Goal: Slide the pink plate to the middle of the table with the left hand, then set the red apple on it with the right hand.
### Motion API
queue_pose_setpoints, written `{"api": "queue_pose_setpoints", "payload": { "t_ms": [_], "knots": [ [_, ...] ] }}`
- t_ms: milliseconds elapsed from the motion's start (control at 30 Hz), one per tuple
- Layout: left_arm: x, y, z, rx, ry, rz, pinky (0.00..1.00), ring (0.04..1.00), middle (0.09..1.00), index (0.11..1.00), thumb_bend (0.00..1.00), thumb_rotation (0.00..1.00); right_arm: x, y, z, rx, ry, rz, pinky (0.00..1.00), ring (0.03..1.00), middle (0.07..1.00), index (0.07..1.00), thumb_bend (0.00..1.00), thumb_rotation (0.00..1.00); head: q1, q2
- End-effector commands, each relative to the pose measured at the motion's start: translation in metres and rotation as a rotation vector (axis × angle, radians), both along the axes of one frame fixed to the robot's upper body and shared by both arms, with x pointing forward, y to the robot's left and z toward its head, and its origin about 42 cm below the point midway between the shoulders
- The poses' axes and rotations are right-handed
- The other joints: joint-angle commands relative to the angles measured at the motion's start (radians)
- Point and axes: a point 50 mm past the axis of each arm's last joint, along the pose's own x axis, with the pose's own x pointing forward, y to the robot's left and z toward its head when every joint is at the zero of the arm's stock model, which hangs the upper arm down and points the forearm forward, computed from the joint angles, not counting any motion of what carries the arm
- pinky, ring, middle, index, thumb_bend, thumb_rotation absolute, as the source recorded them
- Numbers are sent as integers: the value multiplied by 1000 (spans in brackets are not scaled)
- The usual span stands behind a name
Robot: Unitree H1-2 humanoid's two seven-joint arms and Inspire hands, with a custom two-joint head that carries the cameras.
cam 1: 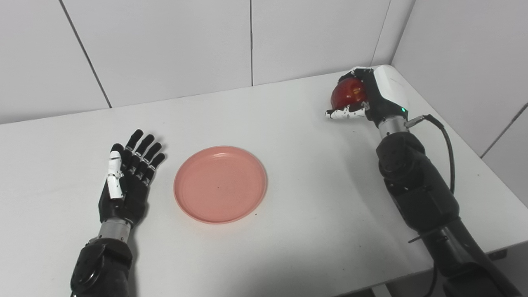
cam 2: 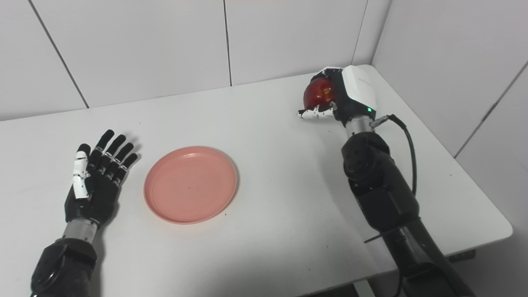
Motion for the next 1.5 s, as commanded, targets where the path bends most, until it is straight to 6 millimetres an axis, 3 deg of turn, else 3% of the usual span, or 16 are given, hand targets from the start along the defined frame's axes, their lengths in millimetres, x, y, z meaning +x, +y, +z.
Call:
{"api": "queue_pose_setpoints", "payload": {
  "t_ms": [0, 333, 600, 1100, 1467],
  "knots": [
    [-7, -4, -14, 17, 80, 4, 883, 883, 890, 876, 373, 1000, 6, 13, 35, -23, -99, 31, 346, 424, 486, 486, 514, 126, 7, 0],
    [-8, -14, -12, 11, 83, 24, 869, 874, 881, 863, 380, 1000, 3, 66, 55, -47, -142, 194, 327, 402, 476, 486, 513, 124, 70, -3],
    [-9, -21, -10, 0, 82, 27, 878, 876, 884, 868, 379, 1000, 6, 100, 58, -68, -157, 307, 287, 373, 470, 486, 514, 125, 131, -3],
    [-7, -37, -4, -22, 87, 67, 870, 871, 877, 861, 367, 1000, 2, 185, 50, -42, -129, 521, 275, 355, 451, 487, 515, 126, 284, 16],
    [-3, -40, -1, -24, 68, 93, 874, 874, 881, 866, 379, 1000, -5, 225, 34, -23, -63, 623, 295, 374, 470, 488, 516, 129, 369, 30]
  ]
}}
